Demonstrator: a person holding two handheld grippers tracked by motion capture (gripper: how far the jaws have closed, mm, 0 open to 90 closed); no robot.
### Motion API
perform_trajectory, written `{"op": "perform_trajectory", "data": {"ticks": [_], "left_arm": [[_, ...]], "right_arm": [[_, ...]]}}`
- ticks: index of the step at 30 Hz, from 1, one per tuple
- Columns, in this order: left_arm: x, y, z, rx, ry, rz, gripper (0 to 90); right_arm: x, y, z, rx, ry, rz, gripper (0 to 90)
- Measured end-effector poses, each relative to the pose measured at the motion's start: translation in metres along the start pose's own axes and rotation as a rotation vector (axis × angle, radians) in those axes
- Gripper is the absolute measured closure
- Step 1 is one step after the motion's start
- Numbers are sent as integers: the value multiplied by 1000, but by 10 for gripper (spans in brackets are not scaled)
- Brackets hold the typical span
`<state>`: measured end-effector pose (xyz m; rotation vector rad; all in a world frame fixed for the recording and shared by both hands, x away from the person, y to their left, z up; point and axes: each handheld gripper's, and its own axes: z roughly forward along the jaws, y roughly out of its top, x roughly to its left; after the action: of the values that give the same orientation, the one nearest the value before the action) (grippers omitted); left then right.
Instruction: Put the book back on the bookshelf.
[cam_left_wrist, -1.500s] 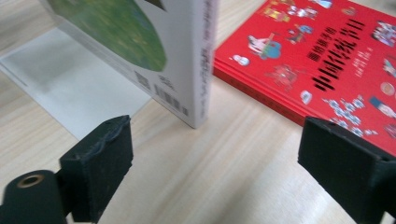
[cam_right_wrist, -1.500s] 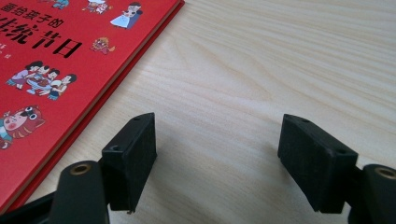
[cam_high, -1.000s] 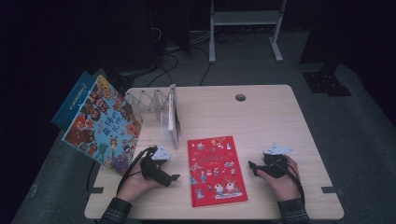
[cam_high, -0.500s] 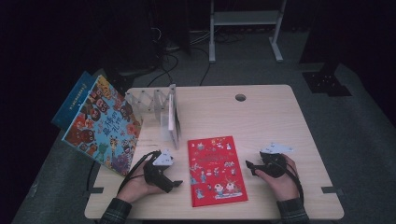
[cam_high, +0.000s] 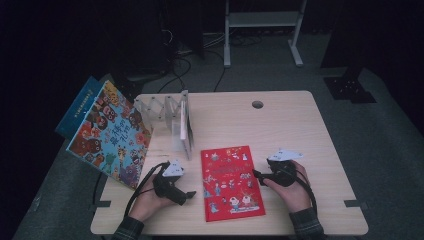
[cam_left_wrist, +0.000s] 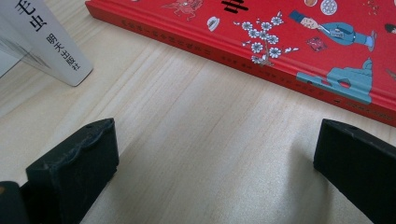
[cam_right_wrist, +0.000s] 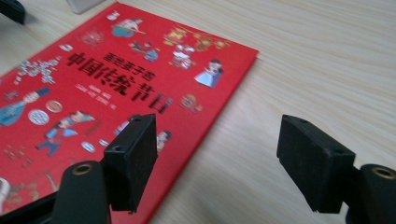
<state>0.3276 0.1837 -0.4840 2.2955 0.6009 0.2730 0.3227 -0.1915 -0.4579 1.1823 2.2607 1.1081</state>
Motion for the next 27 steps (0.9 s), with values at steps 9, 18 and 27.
{"op": "perform_trajectory", "data": {"ticks": [9,18,27], "left_arm": [[-4,0,1,-3,12,-13,0],[-5,0,0,-2,-12,9,0],[-5,0,0,0,-26,27,0]], "right_arm": [[11,13,16,17,31,-28,280],[18,16,33,35,58,-28,300],[19,16,44,45,48,-12,305]]}}
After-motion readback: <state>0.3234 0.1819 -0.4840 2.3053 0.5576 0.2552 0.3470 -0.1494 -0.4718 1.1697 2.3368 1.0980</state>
